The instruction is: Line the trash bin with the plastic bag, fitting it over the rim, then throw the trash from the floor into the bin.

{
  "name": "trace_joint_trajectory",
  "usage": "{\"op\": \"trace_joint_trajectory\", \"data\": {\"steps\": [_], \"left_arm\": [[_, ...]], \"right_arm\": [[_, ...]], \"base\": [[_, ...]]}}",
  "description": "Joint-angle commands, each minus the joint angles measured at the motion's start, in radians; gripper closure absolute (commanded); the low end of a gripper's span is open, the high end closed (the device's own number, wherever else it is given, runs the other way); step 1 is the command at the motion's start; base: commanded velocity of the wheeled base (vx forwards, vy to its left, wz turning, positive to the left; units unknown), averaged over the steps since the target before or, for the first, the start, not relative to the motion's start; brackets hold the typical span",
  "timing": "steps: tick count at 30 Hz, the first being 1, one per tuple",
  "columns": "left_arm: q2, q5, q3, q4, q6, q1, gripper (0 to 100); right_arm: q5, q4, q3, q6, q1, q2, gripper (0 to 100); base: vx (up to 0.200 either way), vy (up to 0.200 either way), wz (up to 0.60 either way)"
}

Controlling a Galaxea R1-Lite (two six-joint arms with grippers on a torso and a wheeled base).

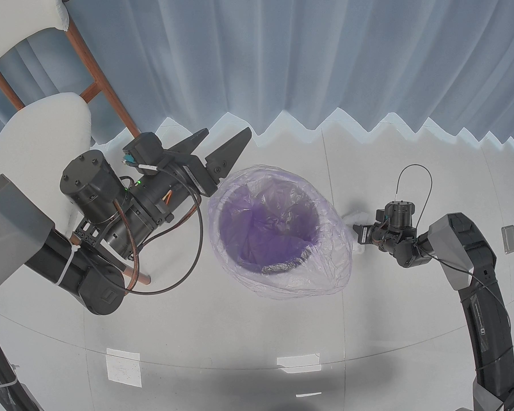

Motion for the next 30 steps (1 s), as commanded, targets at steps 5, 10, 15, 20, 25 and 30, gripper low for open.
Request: {"op": "trace_joint_trajectory", "data": {"steps": [5,10,15,20,25,30], "left_arm": [[0.002,0.000,0.000,-0.001,0.001,0.000,0],[0.000,0.000,0.001,-0.001,0.001,-0.001,0],[-0.001,0.000,0.005,-0.002,0.001,-0.007,0],[-0.001,0.002,0.005,-0.002,0.003,-0.009,0],[-0.003,0.002,0.003,-0.002,0.003,-0.009,0],[0.007,0.003,-0.015,-0.014,0.000,-0.010,0]], "right_arm": [[0.006,-0.134,0.328,0.055,-0.004,-0.250,100],[0.069,-0.223,0.678,0.078,-0.026,-0.538,100],[0.119,-0.307,0.955,0.081,-0.035,-0.765,100],[0.131,-0.356,1.107,0.085,-0.033,-0.897,100],[0.156,-0.430,1.232,0.180,-0.020,-1.018,100],[0.156,-0.454,1.281,0.207,-0.012,-1.040,100]], "base": [[0.000,0.000,0.00],[0.000,0.000,0.00],[0.000,0.000,0.00],[0.000,0.000,0.00],[0.000,0.000,0.00],[0.000,0.000,0.00]]}}
